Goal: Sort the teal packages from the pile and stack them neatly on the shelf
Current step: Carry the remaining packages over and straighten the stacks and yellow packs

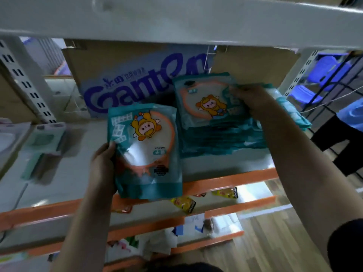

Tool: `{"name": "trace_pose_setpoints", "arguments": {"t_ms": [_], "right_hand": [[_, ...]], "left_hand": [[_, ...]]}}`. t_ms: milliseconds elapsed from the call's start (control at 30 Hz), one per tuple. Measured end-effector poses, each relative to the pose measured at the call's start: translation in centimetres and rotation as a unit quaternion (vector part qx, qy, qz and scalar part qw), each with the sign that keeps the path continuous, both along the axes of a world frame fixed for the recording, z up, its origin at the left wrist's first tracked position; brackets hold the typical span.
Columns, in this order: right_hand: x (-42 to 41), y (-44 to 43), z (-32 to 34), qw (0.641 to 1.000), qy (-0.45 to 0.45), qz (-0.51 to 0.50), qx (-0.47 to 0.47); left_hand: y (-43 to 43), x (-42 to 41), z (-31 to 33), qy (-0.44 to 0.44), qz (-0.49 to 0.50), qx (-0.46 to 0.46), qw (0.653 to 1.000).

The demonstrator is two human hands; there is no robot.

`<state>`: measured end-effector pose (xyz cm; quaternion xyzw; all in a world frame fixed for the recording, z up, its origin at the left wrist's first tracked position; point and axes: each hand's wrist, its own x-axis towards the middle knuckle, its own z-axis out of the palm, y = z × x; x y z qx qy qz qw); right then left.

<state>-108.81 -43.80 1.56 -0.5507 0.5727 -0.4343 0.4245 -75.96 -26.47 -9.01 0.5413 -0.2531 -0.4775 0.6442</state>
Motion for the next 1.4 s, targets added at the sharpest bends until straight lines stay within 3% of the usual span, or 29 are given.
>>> {"name": "trace_pose_setpoints", "arguments": {"t_ms": [67,267,400,533,600,667,767,833,933,1000,1100,1200,1300,1400], "right_hand": [[-0.5,-0.5,0.0,0.997,0.022,0.072,0.01],[-0.4,-1.5,-0.6,0.982,0.152,0.097,-0.054],[-1.0,-1.1,-1.3,0.943,0.311,0.075,-0.095],[-1.0,0.5,-1.3,0.913,0.359,0.068,-0.183],[-0.5,2.7,-0.9,0.917,0.304,0.091,-0.241],[0.2,5.5,-0.8,0.914,0.236,0.175,-0.28],[1.3,9.3,-1.4,0.897,0.178,0.351,-0.202],[1.6,10.6,-2.2,0.881,0.171,0.414,-0.153],[1.1,11.5,-3.6,0.894,0.104,0.423,-0.103],[0.1,11.7,-4.8,0.91,0.036,0.406,-0.073],[-1.5,12.1,-6.2,0.936,0.002,0.343,-0.078],[-2.7,12.8,-7.4,0.957,-0.064,0.271,-0.079],[-3.7,13.3,-8.2,0.963,-0.17,0.195,-0.069],[-3.8,13.9,-8.5,0.948,-0.285,0.142,-0.034]], "left_hand": [[0.8,-1.6,-0.4,0.005,0.011,0.002,1.0],[3.4,-4.8,-1.7,0.015,0.07,0.025,0.997],[5.0,-5.4,-1.8,0.004,0.094,0.021,0.995],[6.3,-5.2,-1.3,-0.042,0.078,-0.016,0.996],[6.7,-5.4,-0.6,-0.072,0.05,-0.036,0.995],[6.8,-5.8,0.5,-0.14,-0.022,-0.044,0.989],[6.0,-7.1,2.9,-0.252,-0.13,-0.024,0.959],[5.0,-8.4,4.8,-0.358,-0.181,-0.012,0.916],[4.0,-10.4,6.8,-0.463,-0.24,0.013,0.853],[3.7,-11.3,7.5,-0.477,-0.244,0.019,0.844],[3.7,-12.2,7.7,-0.572,-0.187,0.031,0.798],[4.0,-12.3,7.0,-0.654,-0.026,-0.003,0.756],[4.7,-12.2,5.3,-0.593,0.11,-0.064,0.795],[5.3,-13.2,3.0,-0.496,0.193,-0.052,0.845]]}}
